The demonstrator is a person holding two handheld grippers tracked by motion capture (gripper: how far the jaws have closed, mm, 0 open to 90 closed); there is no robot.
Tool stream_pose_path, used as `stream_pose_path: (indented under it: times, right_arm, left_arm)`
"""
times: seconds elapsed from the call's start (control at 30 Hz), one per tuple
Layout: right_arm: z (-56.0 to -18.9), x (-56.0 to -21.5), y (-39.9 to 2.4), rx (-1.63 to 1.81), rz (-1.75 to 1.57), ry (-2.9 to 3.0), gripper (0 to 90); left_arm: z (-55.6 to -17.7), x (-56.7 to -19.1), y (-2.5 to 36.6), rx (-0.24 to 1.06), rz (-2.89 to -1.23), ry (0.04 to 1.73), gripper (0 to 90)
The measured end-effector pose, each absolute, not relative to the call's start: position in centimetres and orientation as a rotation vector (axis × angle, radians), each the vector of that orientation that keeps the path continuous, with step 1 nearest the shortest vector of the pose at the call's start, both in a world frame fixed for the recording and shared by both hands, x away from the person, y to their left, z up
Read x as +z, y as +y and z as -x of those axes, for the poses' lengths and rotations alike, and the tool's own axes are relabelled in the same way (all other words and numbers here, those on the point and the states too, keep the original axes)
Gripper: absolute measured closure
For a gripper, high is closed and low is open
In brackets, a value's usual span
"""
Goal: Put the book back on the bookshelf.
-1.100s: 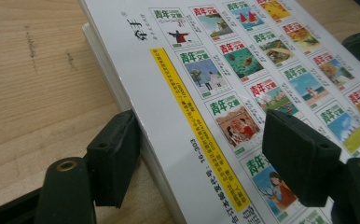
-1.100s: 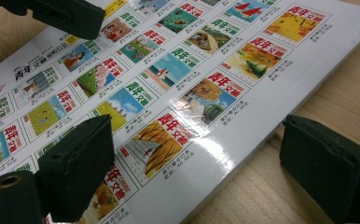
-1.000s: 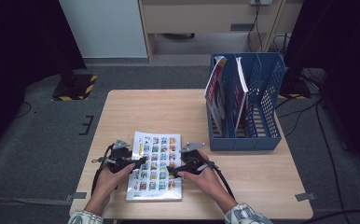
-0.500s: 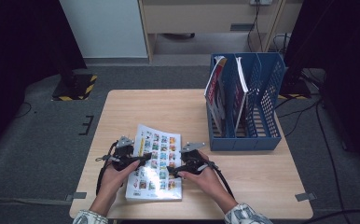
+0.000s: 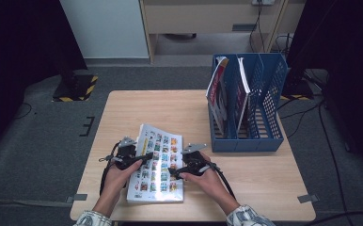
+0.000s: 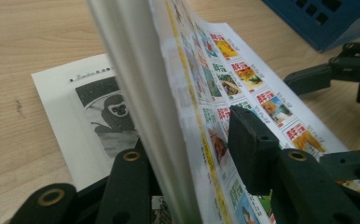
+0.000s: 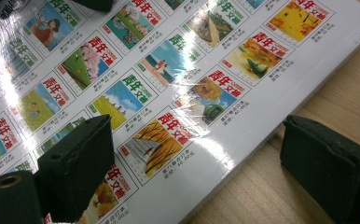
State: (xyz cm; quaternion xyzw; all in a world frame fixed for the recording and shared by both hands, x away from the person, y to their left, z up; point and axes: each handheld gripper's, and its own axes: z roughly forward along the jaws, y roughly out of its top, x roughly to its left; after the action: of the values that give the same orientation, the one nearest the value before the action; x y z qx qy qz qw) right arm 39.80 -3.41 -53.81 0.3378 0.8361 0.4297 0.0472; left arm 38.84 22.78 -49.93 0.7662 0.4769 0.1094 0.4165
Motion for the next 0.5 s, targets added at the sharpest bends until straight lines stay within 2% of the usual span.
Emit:
stream_pose_path:
  times: [0.27,0.5]
  right_arm:
    - [-39.80,-53.82,-3.39,1.312,-1.031,2.548,10.1]
    - [-39.80,-53.81,-3.41,1.312,-1.030,2.552,10.0]
  left_arm:
    - [-38.58,-50.01,22.07,0.316,-1.958,1.184,58.4]
    - [-38.39,-50.27,22.26,0.352,-1.928,1.193,70.7]
